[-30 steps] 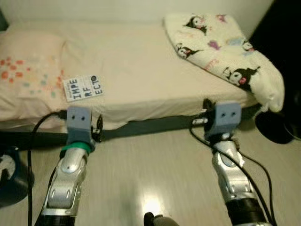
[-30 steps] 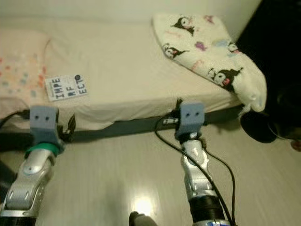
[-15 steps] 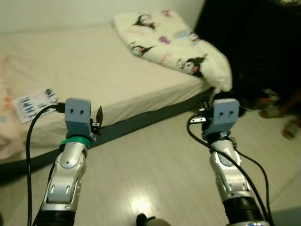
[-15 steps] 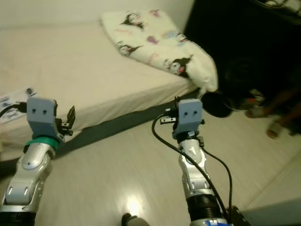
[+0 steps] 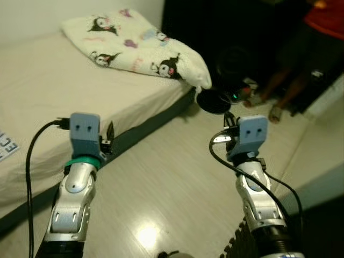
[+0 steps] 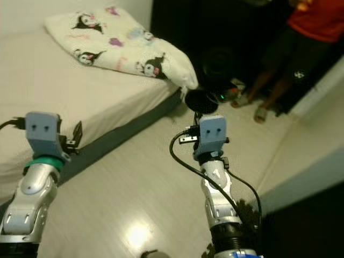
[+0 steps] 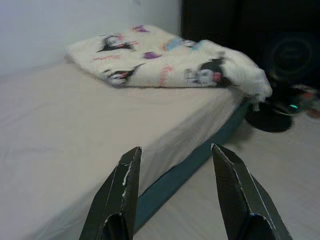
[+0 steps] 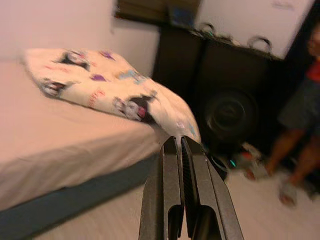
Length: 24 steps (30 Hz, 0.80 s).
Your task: Clean up the room
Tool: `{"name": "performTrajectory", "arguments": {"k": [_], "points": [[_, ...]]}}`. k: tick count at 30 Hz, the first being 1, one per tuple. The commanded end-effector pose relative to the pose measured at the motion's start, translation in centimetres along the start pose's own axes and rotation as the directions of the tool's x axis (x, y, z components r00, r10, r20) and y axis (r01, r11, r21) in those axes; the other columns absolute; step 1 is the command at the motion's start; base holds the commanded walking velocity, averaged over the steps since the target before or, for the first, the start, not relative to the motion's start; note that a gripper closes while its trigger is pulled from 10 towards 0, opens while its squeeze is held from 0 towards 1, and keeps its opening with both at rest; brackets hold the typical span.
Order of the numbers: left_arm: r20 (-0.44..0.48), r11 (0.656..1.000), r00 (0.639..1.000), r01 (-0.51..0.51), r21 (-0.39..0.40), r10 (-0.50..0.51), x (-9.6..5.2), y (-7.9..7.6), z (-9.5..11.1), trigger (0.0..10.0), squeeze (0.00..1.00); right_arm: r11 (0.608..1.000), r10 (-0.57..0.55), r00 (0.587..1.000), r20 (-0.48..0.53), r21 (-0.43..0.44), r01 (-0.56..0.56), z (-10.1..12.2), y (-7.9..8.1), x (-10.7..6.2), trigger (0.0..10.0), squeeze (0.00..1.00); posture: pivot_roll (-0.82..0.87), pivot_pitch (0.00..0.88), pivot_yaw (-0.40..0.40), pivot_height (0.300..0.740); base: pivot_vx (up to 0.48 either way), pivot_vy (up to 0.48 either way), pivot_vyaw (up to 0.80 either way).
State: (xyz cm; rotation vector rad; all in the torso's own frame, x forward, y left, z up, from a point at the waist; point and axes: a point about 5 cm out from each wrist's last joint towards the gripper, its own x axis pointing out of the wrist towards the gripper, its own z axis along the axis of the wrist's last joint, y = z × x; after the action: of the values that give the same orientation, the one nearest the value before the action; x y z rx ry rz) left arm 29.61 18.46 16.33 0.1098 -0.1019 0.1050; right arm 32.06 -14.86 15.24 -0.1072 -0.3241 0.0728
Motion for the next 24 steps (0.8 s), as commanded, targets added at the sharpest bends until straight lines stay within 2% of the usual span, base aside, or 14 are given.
{"name": "performTrajectory", "arguments": {"k": [1,24], "points": [[-0.019,1.0,1.0,0.022,-0.006,-0.022,-0.14,-0.68,-0.46,10.0,0.0,1.0,-0.016,1.0,-0.016,-0.009,0.016,-0.42,-0.67,-0.32,10.0,0.0,-0.02,0.053,-0.053,0.74,0.0,0.0,-0.8],[-0.014,1.0,1.0,0.027,-0.005,-0.027,-0.23,-0.82,-0.4,10.0,0.0,1.0,-0.015,1.0,-0.017,-0.008,0.015,-0.52,-0.64,-0.37,10.0,0.0,-0.02,0.064,-0.051,0.74,0.0,0.0,-0.8]]}}
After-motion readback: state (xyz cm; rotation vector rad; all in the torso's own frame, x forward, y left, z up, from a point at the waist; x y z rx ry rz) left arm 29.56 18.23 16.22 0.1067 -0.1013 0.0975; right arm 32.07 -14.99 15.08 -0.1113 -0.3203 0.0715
